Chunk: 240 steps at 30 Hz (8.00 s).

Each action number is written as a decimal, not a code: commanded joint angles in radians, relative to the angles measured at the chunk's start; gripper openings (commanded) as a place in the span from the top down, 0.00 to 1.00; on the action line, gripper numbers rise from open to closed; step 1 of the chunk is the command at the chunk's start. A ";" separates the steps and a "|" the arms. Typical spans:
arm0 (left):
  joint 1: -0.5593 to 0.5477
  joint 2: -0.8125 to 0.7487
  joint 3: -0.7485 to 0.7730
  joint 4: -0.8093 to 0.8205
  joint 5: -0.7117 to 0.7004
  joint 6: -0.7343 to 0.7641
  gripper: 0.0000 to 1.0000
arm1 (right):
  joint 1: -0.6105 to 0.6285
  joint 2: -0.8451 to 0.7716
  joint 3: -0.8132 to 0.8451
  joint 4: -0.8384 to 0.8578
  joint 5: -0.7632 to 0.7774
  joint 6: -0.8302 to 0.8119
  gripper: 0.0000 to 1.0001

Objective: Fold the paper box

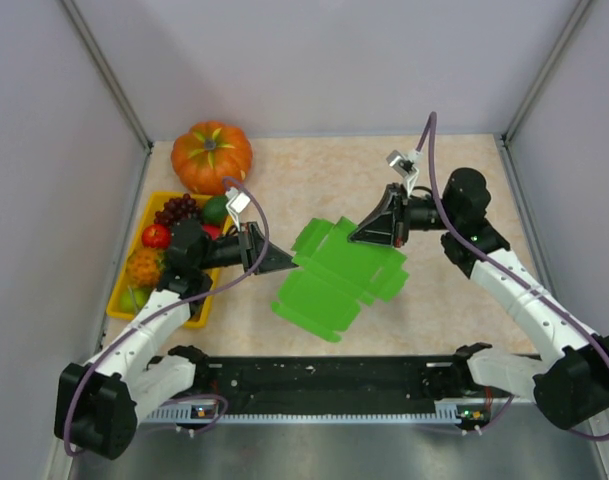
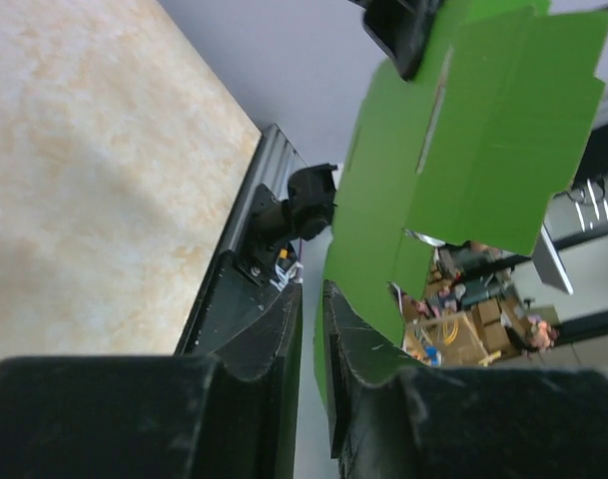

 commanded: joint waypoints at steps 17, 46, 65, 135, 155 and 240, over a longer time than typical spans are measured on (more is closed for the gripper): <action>-0.156 -0.013 0.124 -0.116 -0.127 0.172 0.84 | 0.081 0.011 0.045 -0.186 0.286 -0.139 1.00; -0.162 0.395 0.141 -0.031 -0.458 0.537 0.41 | 0.112 0.312 0.066 -0.516 0.530 -0.618 1.00; -0.228 0.481 0.130 -0.040 -0.507 0.660 0.79 | 0.144 0.338 0.097 -0.507 0.504 -0.649 1.00; -0.518 0.181 -0.225 0.333 -1.266 0.948 1.00 | 0.211 0.313 0.092 -0.582 1.056 1.246 0.83; -0.519 0.345 -0.268 0.426 -1.352 0.724 0.90 | 0.250 0.255 -0.237 -0.065 1.161 1.094 1.00; -0.513 0.332 -0.164 0.098 -1.116 0.589 0.54 | 0.296 0.491 -0.566 0.899 1.050 0.879 1.00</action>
